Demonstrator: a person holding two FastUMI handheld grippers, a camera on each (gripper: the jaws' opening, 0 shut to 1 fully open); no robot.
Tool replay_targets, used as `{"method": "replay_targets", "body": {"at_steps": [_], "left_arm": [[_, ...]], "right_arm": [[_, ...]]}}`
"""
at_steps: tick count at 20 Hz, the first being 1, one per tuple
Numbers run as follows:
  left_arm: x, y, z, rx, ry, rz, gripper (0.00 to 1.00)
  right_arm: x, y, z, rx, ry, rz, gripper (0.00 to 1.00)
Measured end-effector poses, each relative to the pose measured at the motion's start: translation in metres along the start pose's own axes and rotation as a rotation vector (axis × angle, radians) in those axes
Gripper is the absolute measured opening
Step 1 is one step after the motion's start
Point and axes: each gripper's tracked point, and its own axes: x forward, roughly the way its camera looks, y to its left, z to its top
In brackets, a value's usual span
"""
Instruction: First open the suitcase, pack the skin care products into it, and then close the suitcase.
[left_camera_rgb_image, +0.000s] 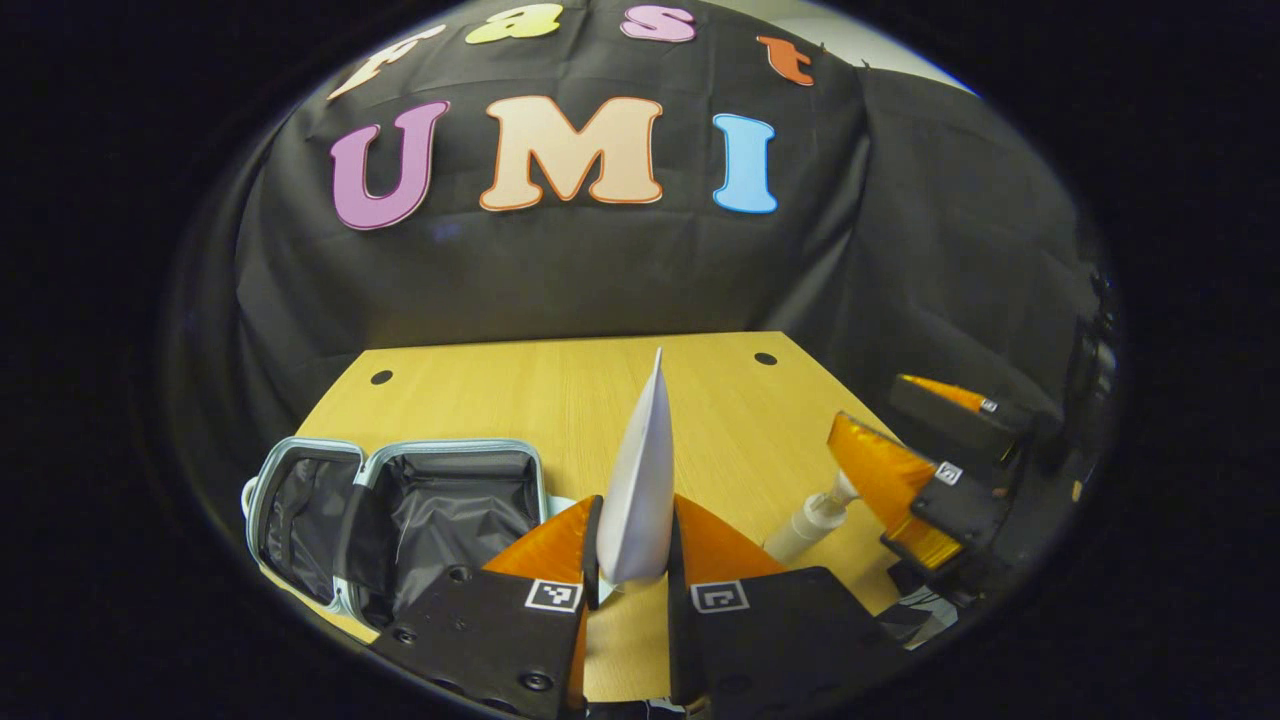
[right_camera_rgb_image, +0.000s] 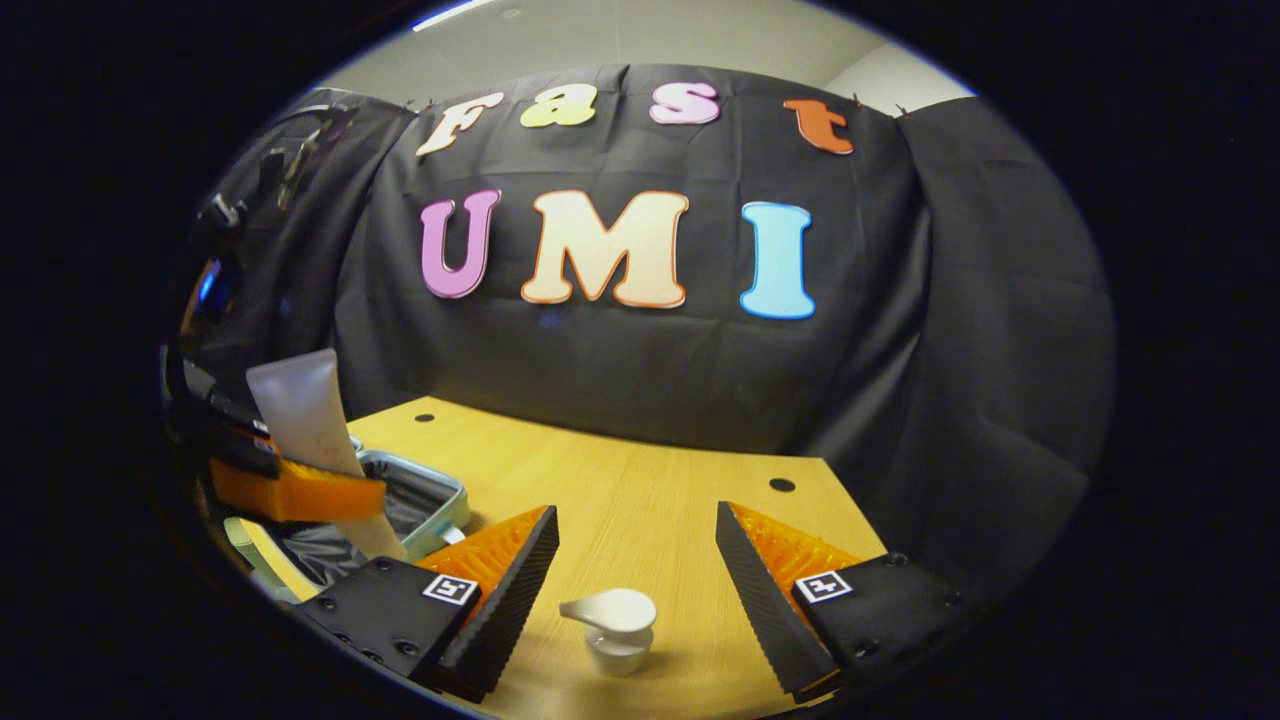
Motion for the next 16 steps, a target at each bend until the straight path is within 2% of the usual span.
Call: {"method": "replay_targets", "body": {"at_steps": [7,13,15,16], "left_arm": [[-0.015,0.019,0.002,-0.021,0.0,0.037,0.25],[-0.023,0.045,-0.004,-0.061,0.01,0.09,0.25],[-0.026,0.057,-0.007,-0.067,0.021,0.111,0.25],[-0.028,0.065,-0.007,-0.065,0.023,0.126,0.25]], "right_arm": [[0.013,0.013,-0.084,-0.054,0.149,0.02,0.99],[0.014,0.018,-0.136,-0.053,0.257,0.047,0.99],[0.015,0.017,-0.141,-0.035,0.272,0.046,0.92],[0.013,0.014,-0.136,-0.025,0.268,0.035,0.79]]}}
